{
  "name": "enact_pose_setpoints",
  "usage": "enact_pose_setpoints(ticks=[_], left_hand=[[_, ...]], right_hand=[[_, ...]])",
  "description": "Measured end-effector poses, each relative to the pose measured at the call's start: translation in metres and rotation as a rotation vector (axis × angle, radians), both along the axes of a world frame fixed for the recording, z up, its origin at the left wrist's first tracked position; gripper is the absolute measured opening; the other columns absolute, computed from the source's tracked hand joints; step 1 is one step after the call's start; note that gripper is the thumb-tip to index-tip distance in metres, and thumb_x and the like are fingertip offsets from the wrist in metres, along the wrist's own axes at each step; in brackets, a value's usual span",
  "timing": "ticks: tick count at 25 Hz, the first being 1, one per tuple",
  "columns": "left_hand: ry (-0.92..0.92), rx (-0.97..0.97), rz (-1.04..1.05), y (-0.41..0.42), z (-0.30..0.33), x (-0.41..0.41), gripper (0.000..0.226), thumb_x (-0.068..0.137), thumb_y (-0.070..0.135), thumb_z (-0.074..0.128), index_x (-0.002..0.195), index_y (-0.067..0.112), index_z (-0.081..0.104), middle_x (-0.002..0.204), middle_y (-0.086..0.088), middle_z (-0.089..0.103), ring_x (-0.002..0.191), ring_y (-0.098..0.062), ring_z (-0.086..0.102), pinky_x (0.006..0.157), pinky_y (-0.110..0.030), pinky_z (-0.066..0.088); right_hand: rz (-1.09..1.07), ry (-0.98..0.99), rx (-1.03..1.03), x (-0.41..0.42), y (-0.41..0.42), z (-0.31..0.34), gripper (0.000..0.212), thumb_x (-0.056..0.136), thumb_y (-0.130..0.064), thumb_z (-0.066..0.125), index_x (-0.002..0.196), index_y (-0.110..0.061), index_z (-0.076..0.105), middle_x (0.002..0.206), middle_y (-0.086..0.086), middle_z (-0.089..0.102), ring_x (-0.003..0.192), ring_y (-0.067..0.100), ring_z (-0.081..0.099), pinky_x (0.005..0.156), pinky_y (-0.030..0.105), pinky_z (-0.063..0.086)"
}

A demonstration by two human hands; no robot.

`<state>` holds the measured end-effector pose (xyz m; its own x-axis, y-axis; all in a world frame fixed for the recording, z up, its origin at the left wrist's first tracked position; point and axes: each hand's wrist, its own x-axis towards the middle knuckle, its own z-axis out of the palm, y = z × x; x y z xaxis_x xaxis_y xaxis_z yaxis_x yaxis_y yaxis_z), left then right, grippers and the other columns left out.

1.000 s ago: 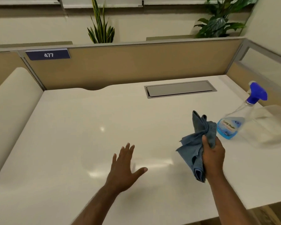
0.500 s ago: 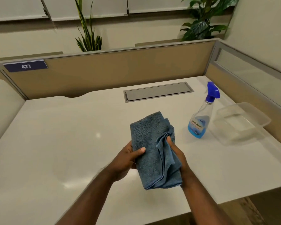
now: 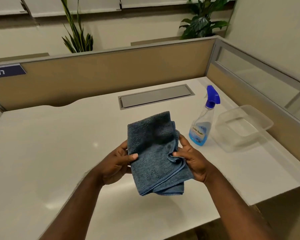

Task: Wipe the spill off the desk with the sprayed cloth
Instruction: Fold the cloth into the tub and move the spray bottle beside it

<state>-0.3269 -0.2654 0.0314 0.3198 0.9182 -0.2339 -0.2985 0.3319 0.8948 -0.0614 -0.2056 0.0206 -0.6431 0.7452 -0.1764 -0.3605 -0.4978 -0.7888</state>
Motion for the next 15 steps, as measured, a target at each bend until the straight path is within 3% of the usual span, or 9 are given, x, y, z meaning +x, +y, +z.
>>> enact_pose_setpoints(ticks=[2, 4, 7, 9, 11, 13, 15], left_hand=[[-0.012, 0.007, -0.017, 0.011, 0.001, -0.002, 0.044, 0.082, 0.006, 0.061, 0.122, 0.023, 0.064, 0.123, -0.008, 0.066, 0.112, -0.028, 0.063, 0.08, -0.044, 0.057], [-0.036, 0.043, -0.048, 0.023, 0.001, -0.005, 0.04, 0.083, 0.007, 0.055, 0.122, 0.014, 0.064, 0.13, -0.01, 0.062, 0.116, -0.031, 0.06, 0.083, -0.046, 0.055], [-0.062, 0.162, -0.127, 0.042, 0.003, -0.003, 0.042, 0.085, 0.027, 0.054, 0.114, 0.0, 0.066, 0.146, -0.013, 0.048, 0.131, -0.034, 0.047, 0.094, -0.056, 0.049], [0.152, 0.256, -0.1, 0.053, 0.003, 0.004, 0.034, 0.078, 0.03, 0.069, 0.102, 0.006, 0.072, 0.144, -0.002, 0.052, 0.132, -0.025, 0.048, 0.096, -0.052, 0.051], [0.381, 0.362, -0.078, 0.061, 0.003, 0.016, 0.032, 0.07, 0.022, 0.083, 0.098, 0.017, 0.07, 0.138, 0.011, 0.054, 0.128, -0.015, 0.051, 0.091, -0.044, 0.056], [0.511, 0.472, -0.049, 0.065, 0.0, 0.027, 0.051, 0.068, 0.015, 0.085, 0.109, 0.029, 0.057, 0.135, 0.016, 0.054, 0.121, -0.011, 0.056, 0.086, -0.036, 0.058], [0.642, 0.578, -0.001, 0.067, -0.003, 0.038, 0.074, 0.065, 0.014, 0.087, 0.12, 0.041, 0.045, 0.129, 0.022, 0.057, 0.112, -0.006, 0.061, 0.081, -0.023, 0.056]], right_hand=[[-0.04, 0.023, -0.016, 0.0, 0.006, -0.001, 0.049, 0.083, -0.001, 0.063, 0.124, -0.028, 0.061, 0.121, 0.013, 0.068, 0.106, 0.031, 0.067, 0.081, 0.04, 0.057], [-0.113, 0.004, -0.013, 0.002, 0.011, 0.001, 0.029, 0.078, -0.016, 0.071, 0.107, -0.017, 0.07, 0.107, 0.011, 0.072, 0.1, 0.027, 0.067, 0.081, 0.036, 0.057], [-0.152, 0.052, -0.04, 0.011, 0.023, 0.008, 0.022, 0.071, -0.018, 0.063, 0.087, -0.008, 0.073, 0.096, 0.008, 0.074, 0.091, 0.022, 0.069, 0.078, 0.031, 0.057], [-0.147, 0.031, 0.0, 0.012, 0.026, 0.013, 0.019, 0.077, -0.02, 0.056, 0.083, -0.006, 0.068, 0.114, 0.014, 0.07, 0.103, 0.027, 0.067, 0.089, 0.036, 0.055], [-0.209, -0.208, 0.197, 0.009, 0.025, 0.015, 0.008, 0.081, -0.018, 0.064, 0.083, -0.013, 0.058, 0.124, 0.012, 0.064, 0.111, 0.027, 0.062, 0.094, 0.041, 0.053], [-0.246, -0.485, 0.437, 0.011, 0.02, 0.014, 0.036, 0.071, -0.014, 0.08, 0.093, -0.021, 0.052, 0.121, 0.004, 0.064, 0.11, 0.021, 0.063, 0.089, 0.034, 0.056], [-0.316, -0.581, 0.443, 0.023, 0.015, 0.015, 0.068, 0.065, -0.01, 0.086, 0.119, -0.03, 0.049, 0.12, -0.005, 0.064, 0.111, 0.016, 0.063, 0.084, 0.029, 0.057]])
